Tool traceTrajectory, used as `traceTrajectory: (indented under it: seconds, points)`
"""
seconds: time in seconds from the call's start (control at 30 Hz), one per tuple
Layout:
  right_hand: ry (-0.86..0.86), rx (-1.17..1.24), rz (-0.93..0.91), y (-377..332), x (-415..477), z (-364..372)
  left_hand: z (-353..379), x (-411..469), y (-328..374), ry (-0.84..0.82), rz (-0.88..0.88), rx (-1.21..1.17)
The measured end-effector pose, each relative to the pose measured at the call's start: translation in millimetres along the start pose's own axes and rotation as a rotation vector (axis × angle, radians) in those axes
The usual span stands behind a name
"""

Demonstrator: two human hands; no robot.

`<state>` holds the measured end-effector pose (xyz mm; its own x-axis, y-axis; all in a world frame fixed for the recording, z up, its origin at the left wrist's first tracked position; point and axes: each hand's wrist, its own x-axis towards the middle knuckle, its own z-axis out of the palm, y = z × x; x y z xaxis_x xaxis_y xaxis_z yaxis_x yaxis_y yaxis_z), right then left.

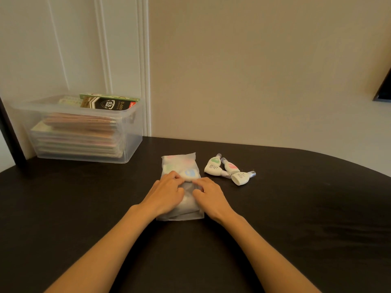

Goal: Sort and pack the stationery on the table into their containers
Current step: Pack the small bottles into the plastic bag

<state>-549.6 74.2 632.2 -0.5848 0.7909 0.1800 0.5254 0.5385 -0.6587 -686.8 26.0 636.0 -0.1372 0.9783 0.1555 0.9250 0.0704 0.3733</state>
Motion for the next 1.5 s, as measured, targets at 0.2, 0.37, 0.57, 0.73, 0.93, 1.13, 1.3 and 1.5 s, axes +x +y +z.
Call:
traceTrajectory:
  seconds: [0.2,0.37,0.57,0.73,0.93,1.13,1.3,1.5]
  points:
    - [-0.017,0.095,0.044,0,0,-3,2,5,-4,-0.009,0.004,-0.073]
    - [0.113,0.152,0.033,3,-10,-7,-5,-7,-8,0.15,-0.004,-0.22]
    - [-0.029,0.205,-0.074,4,-29,-11,-21,-40,-12,-0.107,0.12,-0.162]
    - [0.036,-0.121,-0.14,4,-41,-8,-17,-51,-8,0.054,0.063,-0.074]
    - [0.064,-0.144,-0.2,3,-45,-9,-13,-49,5,0.141,0.029,-0.006]
    - [0.096,-0.101,-0.228,5,-45,-11,-15,-44,12,0.192,-0.112,-0.197]
    - [0.117,-0.081,-0.251,5,-43,-10,-19,-40,6,0.191,-0.184,-0.298]
    - [0.08,0.021,-0.138,2,-44,-13,-20,-35,7,0.072,-0.28,-0.361]
